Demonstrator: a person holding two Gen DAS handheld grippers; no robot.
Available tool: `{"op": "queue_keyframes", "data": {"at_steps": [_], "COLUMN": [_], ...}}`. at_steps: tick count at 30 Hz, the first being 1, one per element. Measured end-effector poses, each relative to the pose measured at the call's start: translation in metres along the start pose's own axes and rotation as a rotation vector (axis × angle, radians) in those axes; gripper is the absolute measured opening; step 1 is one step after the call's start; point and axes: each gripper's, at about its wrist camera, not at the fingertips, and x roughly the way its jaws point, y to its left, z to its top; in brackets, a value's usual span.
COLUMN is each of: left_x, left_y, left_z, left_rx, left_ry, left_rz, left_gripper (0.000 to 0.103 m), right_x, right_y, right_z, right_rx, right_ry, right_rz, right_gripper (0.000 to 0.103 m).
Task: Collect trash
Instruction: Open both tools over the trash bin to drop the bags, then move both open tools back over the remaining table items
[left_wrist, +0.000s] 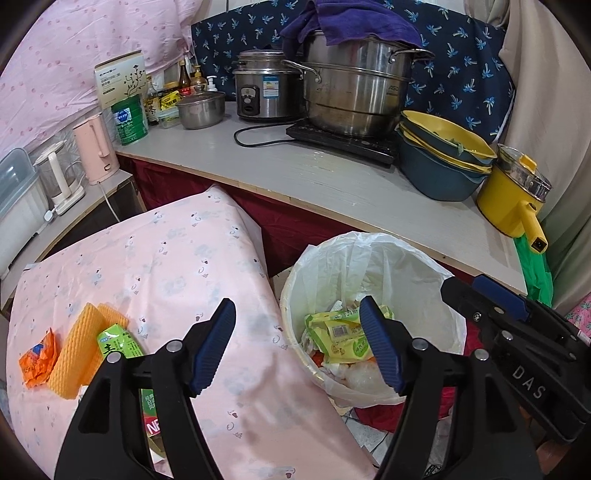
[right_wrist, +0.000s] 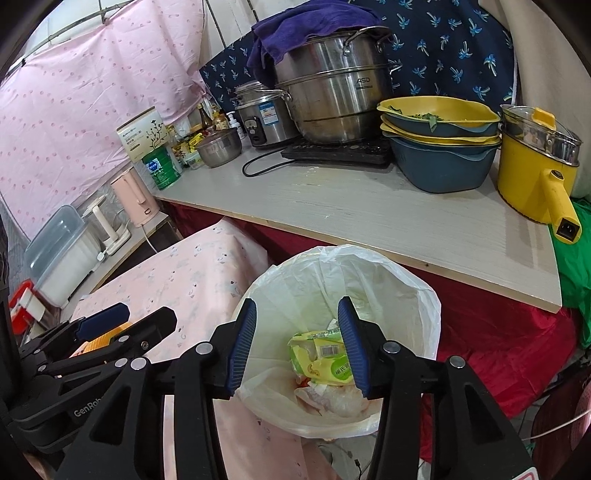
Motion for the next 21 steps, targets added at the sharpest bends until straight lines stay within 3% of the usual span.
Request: {"op": "queue_keyframes", "data": {"at_steps": [21], "left_x": [-0.038], "left_y": [0.074], "left_z": [-0.017], "left_rx": [-0.108], "left_ry": [-0.035], "left_rz": [0.073], "left_gripper": [0.066], "right_x": [-0.007], "right_y": [0.070], "right_z": [-0.007], "right_rx": [-0.105], "right_ry": [0.006], "right_rz": [0.065], "right_gripper": [0.046]}}
